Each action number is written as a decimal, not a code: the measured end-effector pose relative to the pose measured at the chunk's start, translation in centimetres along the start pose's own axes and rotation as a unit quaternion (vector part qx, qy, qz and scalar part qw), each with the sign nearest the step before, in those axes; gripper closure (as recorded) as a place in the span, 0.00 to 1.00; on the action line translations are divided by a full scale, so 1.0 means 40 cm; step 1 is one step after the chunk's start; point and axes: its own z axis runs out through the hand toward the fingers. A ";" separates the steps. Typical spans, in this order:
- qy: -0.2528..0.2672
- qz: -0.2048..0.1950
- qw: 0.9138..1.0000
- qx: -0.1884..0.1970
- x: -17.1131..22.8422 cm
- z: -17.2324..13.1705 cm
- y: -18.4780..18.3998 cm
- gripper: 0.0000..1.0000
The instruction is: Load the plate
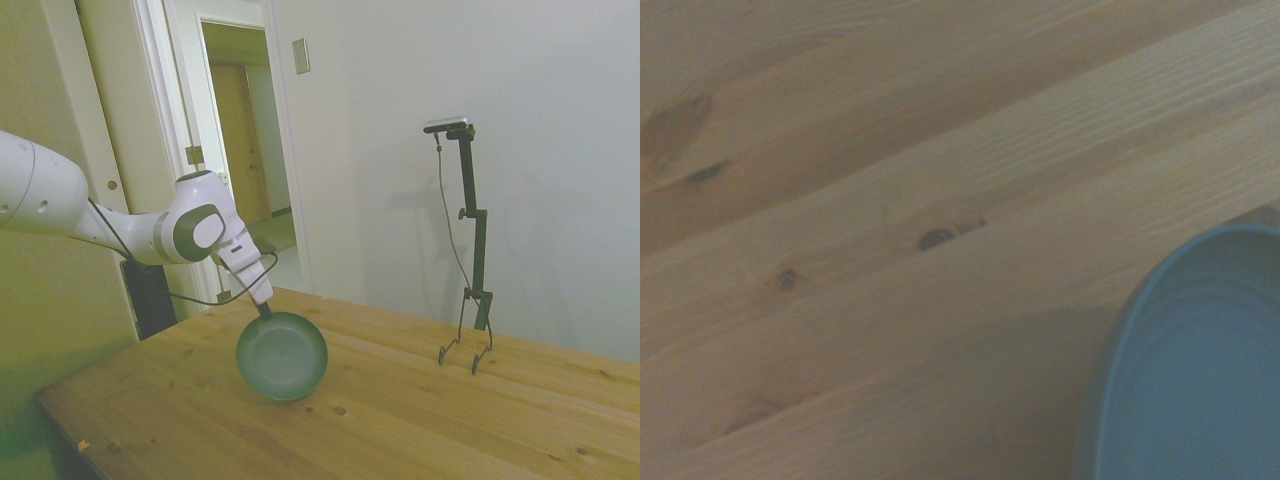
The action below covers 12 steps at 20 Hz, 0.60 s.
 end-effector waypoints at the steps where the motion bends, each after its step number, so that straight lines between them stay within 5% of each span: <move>1: -0.002 0.003 1.000 0.003 0.003 -0.013 -0.008 1.00; 12: -0.023 0.021 0.999 0.043 0.037 -0.129 -0.064 1.00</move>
